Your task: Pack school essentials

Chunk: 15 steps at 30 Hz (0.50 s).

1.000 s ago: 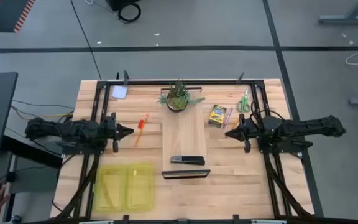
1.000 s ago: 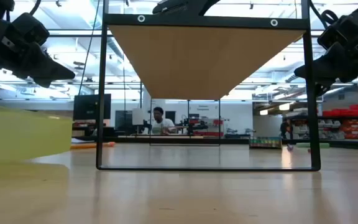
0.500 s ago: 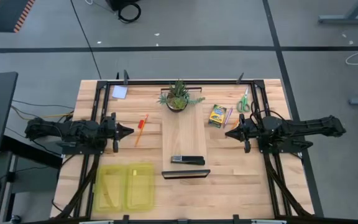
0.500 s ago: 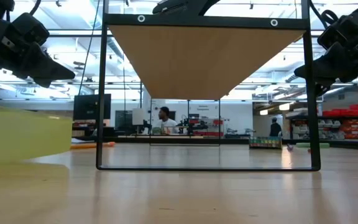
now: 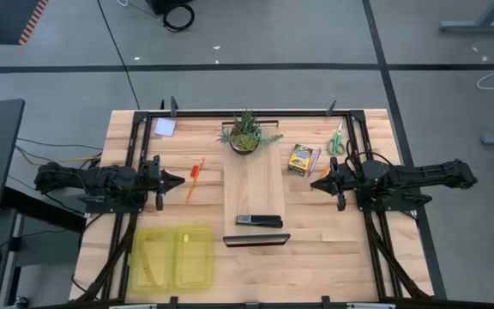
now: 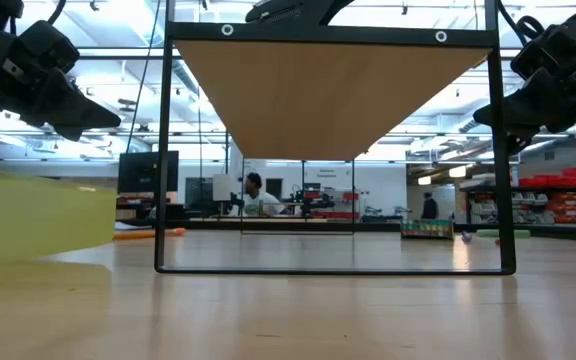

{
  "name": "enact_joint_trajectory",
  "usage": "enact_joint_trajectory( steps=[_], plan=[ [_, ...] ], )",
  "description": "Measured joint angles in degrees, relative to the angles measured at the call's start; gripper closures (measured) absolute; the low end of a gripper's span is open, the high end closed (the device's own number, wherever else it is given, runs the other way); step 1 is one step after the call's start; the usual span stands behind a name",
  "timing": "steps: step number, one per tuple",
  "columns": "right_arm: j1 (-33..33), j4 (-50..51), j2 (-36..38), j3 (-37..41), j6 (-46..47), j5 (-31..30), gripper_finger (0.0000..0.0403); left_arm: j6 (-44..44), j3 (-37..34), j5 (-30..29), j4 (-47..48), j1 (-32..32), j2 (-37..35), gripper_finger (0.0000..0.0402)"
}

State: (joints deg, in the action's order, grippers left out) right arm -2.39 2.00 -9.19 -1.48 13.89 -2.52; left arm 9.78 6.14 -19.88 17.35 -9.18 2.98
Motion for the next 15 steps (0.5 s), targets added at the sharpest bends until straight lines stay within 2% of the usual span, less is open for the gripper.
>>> enact_joint_trajectory(
  steps=[15],
  plan=[
    [0.0,0.0,0.0,0.0,0.0,0.0,0.0395,0.0,0.0,0.0,0.0,0.0,0.0,0.037]
  ],
)
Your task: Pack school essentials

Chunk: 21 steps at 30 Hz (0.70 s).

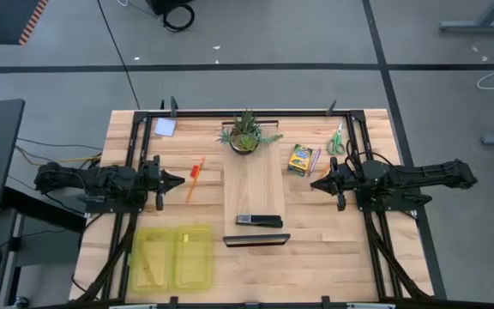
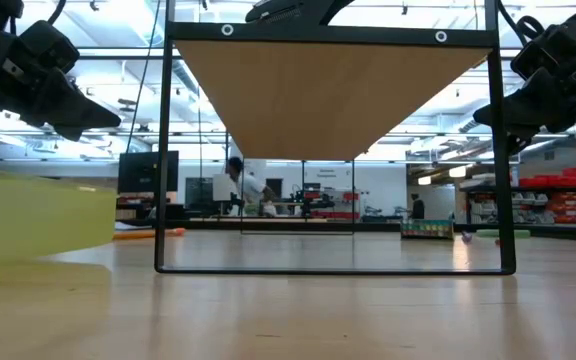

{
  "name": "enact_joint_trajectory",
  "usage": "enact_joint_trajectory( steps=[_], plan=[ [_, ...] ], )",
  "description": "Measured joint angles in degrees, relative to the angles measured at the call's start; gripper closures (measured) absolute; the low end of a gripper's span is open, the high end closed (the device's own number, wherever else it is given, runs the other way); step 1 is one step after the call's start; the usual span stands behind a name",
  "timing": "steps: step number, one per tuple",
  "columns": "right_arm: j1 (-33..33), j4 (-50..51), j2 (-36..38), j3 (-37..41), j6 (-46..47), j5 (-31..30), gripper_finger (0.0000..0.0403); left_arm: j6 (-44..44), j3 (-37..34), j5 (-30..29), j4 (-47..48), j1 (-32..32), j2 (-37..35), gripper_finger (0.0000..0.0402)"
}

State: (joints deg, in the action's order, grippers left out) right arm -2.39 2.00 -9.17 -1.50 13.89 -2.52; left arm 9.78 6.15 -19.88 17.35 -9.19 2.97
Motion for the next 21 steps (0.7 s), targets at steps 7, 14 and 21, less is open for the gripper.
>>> enact_joint_trajectory(
  steps=[7,14,21],
  plan=[
    [0.0,0.0,0.0,0.0,0.0,0.0,0.0395,0.0,0.0,0.0,0.0,0.0,0.0,0.0369],
    [0.0,0.0,0.0,0.0,0.0,0.0,0.0395,0.0,0.0,0.0,0.0,0.0,0.0,0.0376],
    [0.0,0.0,0.0,0.0,0.0,0.0,0.0395,0.0,0.0,0.0,0.0,0.0,0.0,0.0366]
  ],
)
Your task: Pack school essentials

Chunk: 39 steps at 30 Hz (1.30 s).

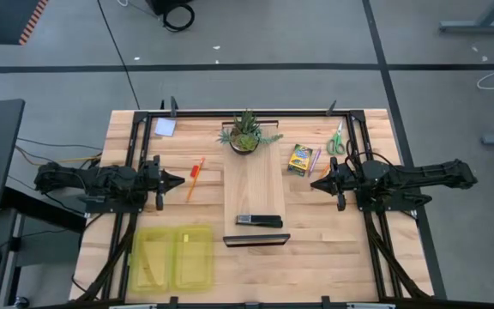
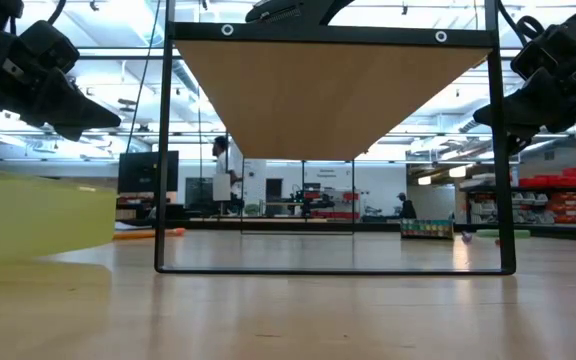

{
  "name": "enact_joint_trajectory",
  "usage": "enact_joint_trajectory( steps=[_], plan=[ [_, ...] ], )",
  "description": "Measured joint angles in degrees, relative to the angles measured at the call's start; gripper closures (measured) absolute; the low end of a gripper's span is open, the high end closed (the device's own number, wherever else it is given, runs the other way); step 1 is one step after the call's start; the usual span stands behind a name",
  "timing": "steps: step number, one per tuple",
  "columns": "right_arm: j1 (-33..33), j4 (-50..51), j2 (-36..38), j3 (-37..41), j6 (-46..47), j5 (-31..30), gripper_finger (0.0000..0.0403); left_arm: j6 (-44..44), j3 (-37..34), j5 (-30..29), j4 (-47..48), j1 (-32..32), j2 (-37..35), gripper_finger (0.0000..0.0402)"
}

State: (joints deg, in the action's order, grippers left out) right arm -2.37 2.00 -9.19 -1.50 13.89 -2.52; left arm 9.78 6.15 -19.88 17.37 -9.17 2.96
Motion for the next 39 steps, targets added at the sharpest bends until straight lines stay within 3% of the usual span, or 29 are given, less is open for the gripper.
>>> enact_joint_trajectory(
  steps=[20,25,29,39],
  plan=[
    [0.0,-2.9,-0.1,0.2,0.5,-0.6,0.0395,0.0,0.0,0.0,0.0,0.0,0.0,0.0366],
    [0.0,-5.6,-0.1,0.2,18.3,-6.6,0.0395,0.0,0.0,0.0,0.0,0.0,0.0,0.0372],
    [0.0,-6.3,-0.5,0.2,25.3,-12.2,0.0395,0.0,0.0,0.0,0.0,0.0,0.0,0.0376],
    [0.0,-6.3,-0.5,0.1,35.0,-11.5,0.0395,0.0,0.0,0.0,0.0,0.0,0.0,0.0366]
  ],
)
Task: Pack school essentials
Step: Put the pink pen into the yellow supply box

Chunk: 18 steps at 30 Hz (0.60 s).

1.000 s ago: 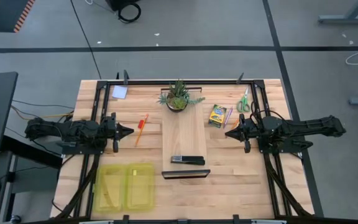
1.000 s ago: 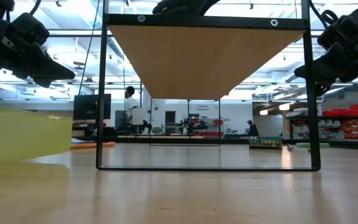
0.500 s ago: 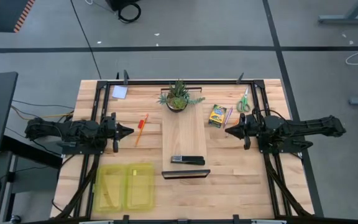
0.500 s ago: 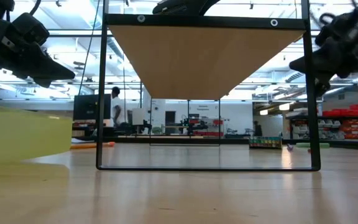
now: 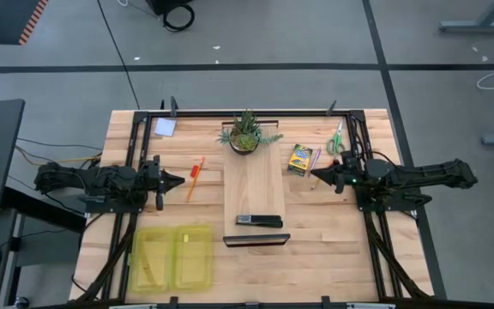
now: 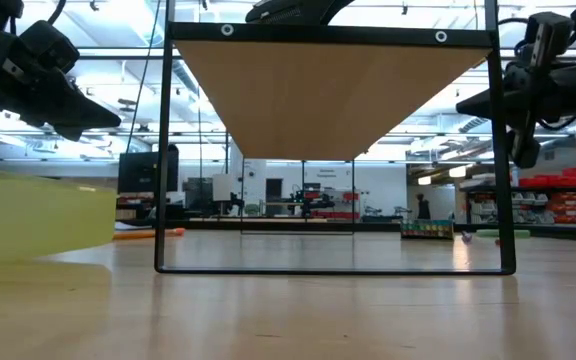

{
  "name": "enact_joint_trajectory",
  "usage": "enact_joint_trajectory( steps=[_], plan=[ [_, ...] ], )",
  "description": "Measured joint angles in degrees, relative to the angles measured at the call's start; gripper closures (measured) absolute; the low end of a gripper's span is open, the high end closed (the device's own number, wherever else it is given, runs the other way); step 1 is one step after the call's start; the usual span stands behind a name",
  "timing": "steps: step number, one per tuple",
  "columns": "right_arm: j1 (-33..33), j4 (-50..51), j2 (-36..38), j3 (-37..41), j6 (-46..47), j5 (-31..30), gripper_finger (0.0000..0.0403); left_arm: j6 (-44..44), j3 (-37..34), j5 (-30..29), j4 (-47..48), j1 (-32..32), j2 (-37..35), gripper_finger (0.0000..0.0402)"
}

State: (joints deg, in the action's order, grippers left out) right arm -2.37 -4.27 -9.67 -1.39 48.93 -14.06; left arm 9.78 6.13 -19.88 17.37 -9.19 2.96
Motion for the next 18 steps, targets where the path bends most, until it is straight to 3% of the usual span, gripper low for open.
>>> enact_joint_trajectory(
  steps=[6,13,18],
  plan=[
    [0.0,6.8,-1.5,-1.2,9.6,5.1,0.0395,0.0,0.0,0.0,0.0,0.0,0.0,0.0375],
    [0.0,34.1,-10.8,-13.2,17.6,-6.2,0.0395,0.0,0.0,0.0,0.0,0.0,0.0,0.037],
    [0.0,46.4,-20.8,-19.7,23.2,-7.2,0.039,0.0,0.0,0.0,0.0,0.0,0.0,0.0366]
  ],
)
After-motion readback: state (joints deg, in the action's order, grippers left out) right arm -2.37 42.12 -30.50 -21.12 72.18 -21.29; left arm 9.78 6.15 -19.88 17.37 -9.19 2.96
